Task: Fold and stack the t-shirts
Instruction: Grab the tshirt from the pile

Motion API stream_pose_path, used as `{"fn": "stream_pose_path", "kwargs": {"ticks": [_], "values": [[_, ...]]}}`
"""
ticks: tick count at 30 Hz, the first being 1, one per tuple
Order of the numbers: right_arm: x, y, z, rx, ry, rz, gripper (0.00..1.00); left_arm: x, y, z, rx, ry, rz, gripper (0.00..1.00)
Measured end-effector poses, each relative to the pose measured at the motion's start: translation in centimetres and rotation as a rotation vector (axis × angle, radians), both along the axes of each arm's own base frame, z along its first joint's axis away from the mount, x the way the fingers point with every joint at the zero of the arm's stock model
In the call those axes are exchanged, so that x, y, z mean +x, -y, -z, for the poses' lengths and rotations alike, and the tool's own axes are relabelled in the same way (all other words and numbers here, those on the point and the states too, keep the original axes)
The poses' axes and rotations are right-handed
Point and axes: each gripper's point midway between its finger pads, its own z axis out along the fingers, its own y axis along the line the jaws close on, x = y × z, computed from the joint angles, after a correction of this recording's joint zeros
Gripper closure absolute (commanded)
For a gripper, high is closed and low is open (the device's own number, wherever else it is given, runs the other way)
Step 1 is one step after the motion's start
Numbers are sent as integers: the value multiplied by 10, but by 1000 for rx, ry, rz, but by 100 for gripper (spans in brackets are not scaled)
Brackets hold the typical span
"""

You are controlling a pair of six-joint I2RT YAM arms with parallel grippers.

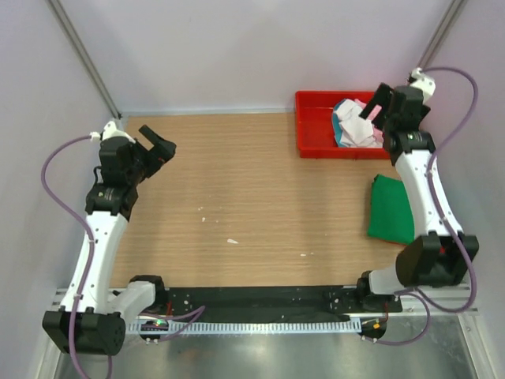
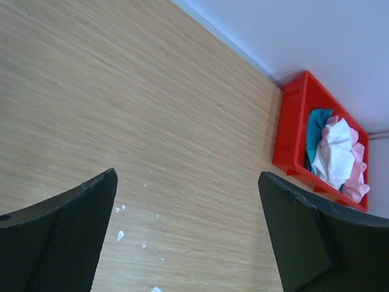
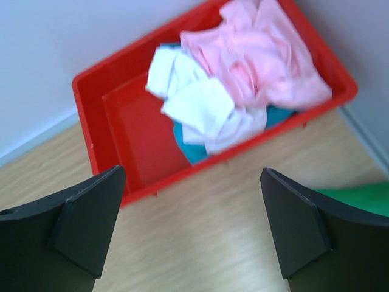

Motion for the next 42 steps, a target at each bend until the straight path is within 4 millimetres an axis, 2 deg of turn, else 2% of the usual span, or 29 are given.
{"fn": "stream_pose_path", "kwargs": {"ticks": [4, 6, 9, 11, 12, 15, 17, 21, 25, 30, 31, 32, 33, 36, 40, 42], "values": [[65, 14, -20, -100, -14, -10, 0, 18, -2, -10, 56, 9, 16, 0], [94, 24, -14, -133, -36, -7, 0, 20, -3, -5, 79, -2, 29, 0], [137, 50, 11, -153, -95, 28, 0, 21, -2, -1, 103, -12, 48, 0], [154, 69, 32, -158, -131, 57, 2, 20, -2, 1, 118, -16, 58, 0], [161, 84, 53, -157, -175, 78, 2, 20, -2, 1, 123, -17, 63, 0], [163, 115, 100, -151, -277, 118, 4, 18, -2, 9, 139, -32, 76, 0], [160, 132, 125, -141, -328, 134, 6, 16, -2, 18, 146, -53, 84, 0], [155, 154, 149, -123, -368, 158, 9, 13, -2, 34, 162, -95, 100, 0], [158, 158, 166, -116, -383, 153, 20, 12, -2, 38, 171, -107, 106, 0], [168, 146, 194, -88, -397, 93, 34, 10, -4, 40, 194, -117, 117, 0], [170, 143, 197, -79, -396, 78, 44, 9, -4, 41, 198, -121, 119, 0], [171, 141, 199, -76, -396, 67, 49, 8, -5, 42, 206, -127, 121, 0], [172, 139, 200, -70, -390, 56, 65, 7, -5, 44, 212, -134, 122, 0], [178, 134, 197, -61, -365, 31, 99, 2, -6, 45, 220, -145, 124, 0], [181, 130, 186, -41, -360, 14, 99, -3, -10, 40, 233, -137, 107, 0], [184, 127, 169, -35, -337, 2, 99, -7, -13, 36, 246, -125, 99, 0]]}}
